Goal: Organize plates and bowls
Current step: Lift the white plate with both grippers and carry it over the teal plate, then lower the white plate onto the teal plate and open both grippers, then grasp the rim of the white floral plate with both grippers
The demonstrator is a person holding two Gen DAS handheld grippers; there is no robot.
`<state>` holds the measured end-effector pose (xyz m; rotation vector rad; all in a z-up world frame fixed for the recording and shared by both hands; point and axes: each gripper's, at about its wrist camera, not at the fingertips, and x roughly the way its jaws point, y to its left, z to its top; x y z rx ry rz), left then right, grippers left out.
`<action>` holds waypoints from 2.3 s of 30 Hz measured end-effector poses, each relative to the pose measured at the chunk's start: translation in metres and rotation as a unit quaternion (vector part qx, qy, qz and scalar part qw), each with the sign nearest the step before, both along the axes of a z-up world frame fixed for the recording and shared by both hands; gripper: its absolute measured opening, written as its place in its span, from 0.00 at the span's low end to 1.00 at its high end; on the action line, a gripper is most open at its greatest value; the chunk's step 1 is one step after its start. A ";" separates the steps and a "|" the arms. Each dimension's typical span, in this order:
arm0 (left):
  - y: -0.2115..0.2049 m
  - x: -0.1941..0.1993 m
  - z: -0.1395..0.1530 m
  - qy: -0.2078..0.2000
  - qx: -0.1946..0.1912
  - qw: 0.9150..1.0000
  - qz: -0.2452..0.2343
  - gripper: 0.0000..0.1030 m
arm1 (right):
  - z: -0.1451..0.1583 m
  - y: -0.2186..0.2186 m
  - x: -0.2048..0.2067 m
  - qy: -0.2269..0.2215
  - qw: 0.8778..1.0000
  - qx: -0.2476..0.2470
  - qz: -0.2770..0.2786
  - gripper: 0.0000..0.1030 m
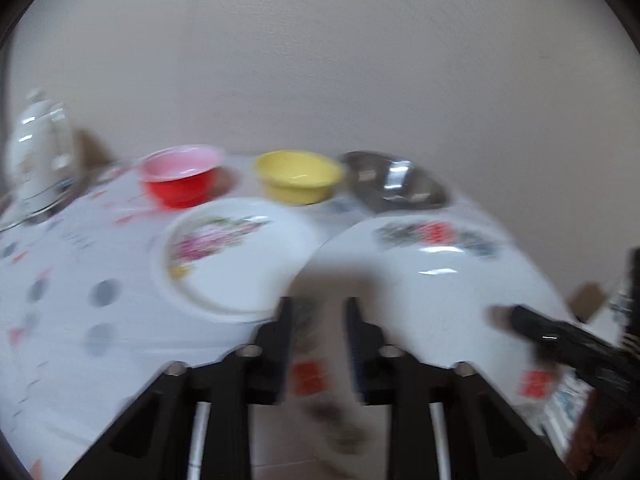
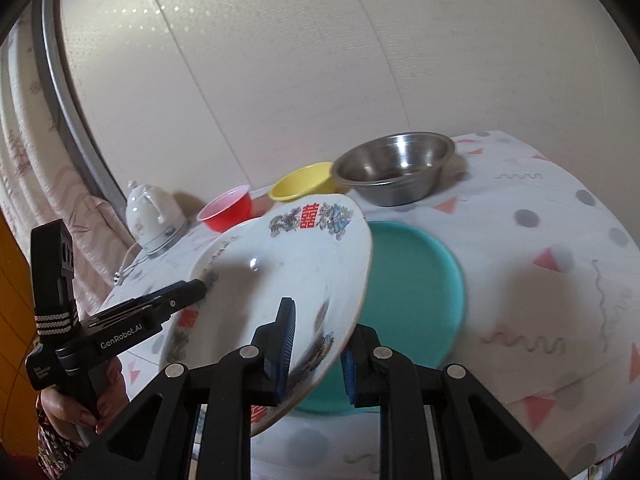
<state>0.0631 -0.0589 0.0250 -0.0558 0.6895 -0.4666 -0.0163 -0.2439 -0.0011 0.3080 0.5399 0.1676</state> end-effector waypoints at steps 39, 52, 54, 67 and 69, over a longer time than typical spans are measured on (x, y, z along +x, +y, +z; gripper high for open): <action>-0.022 0.011 -0.030 0.086 -0.030 0.995 0.033 0.20 | -0.036 -0.077 0.026 0.047 0.995 0.075 -0.047 0.16; 0.010 0.003 -0.025 0.068 -0.029 0.994 0.083 0.53 | -0.011 -0.080 0.007 -0.007 0.994 0.030 -0.101 0.34; 0.022 0.006 -0.024 0.069 -0.033 0.993 0.094 0.54 | -0.008 -0.079 0.007 -0.010 0.995 0.027 -0.099 0.34; 0.093 0.046 -0.020 0.085 -0.055 0.979 0.174 0.86 | 0.027 -0.018 0.068 0.023 0.998 0.031 0.045 0.34; 0.099 0.056 -0.022 0.095 -0.056 0.978 0.176 0.86 | 0.031 -0.005 0.088 0.043 0.996 0.038 0.070 0.34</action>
